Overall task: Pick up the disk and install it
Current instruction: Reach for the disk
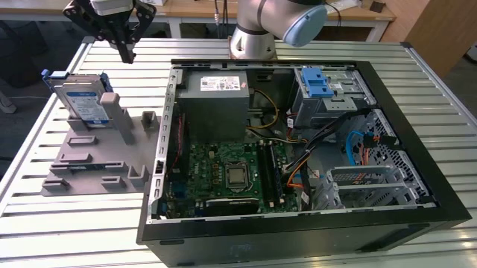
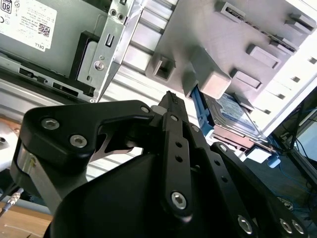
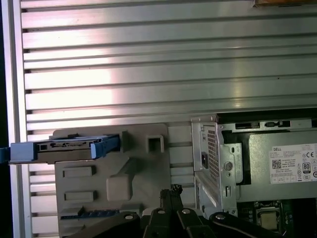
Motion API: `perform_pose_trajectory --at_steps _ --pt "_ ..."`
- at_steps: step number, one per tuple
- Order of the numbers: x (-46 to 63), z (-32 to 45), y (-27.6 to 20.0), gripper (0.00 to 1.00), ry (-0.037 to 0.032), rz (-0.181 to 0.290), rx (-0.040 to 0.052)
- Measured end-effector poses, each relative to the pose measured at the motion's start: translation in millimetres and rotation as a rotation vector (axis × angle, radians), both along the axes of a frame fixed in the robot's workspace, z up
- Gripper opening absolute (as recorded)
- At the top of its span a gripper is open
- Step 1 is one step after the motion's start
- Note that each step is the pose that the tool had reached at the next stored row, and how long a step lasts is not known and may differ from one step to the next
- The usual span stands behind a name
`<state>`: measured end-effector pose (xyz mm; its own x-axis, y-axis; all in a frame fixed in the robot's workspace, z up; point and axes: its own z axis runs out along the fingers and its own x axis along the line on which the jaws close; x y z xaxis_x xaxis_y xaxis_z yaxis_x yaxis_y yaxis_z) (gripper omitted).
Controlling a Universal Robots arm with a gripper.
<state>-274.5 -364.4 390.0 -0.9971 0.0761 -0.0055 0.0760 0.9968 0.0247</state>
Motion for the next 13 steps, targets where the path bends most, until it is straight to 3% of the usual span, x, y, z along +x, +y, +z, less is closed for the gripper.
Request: perform_pose_trajectory --at_steps 13 --pt "-7.9 -0.3 1.5 0.11 -0.0001 0.0 0.0"
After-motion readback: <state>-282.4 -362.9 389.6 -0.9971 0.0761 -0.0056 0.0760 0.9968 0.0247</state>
